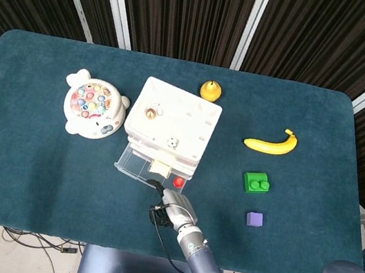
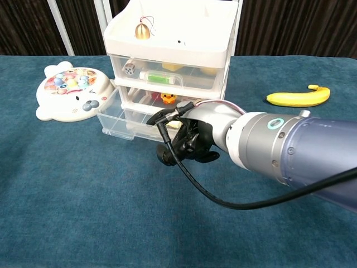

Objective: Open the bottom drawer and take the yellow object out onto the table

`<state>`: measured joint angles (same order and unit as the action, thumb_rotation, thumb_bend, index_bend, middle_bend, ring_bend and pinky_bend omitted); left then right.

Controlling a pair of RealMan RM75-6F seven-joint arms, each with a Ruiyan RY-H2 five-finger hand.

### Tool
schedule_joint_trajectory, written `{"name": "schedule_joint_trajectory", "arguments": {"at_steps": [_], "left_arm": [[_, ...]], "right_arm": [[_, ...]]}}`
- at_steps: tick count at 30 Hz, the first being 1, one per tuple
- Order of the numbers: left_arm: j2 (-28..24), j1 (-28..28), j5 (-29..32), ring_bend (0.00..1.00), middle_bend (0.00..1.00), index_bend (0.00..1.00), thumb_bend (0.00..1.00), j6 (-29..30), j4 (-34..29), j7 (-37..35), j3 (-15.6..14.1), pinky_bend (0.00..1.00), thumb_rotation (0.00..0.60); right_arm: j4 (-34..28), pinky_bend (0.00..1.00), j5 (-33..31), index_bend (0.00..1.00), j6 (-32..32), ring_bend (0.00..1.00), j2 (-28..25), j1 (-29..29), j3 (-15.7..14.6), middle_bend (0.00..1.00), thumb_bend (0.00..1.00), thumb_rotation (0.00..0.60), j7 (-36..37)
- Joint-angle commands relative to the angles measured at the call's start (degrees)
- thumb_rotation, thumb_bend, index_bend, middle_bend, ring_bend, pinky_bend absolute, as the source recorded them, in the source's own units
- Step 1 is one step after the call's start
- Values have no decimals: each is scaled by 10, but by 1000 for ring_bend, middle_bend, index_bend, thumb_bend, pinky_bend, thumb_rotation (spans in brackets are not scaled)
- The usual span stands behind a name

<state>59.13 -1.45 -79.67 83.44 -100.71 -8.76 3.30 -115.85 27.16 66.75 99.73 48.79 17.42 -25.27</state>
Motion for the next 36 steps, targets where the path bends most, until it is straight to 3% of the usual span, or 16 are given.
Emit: {"name": "schedule_joint_trajectory", "arguments": {"at_steps": [1, 36], "left_arm": [[0, 0, 0, 0, 0, 27, 369, 0, 0, 0, 0, 0, 600], [1, 1, 1, 0, 0, 27, 370, 3, 1, 0, 1, 0, 600]], "right_arm": [[-2, 1000, -2, 165, -2, 1000, -2, 1, -1, 978, 651, 600, 1], [-37, 1000, -6, 172, -12, 1000, -32, 11, -26, 978, 651, 600, 9]]}}
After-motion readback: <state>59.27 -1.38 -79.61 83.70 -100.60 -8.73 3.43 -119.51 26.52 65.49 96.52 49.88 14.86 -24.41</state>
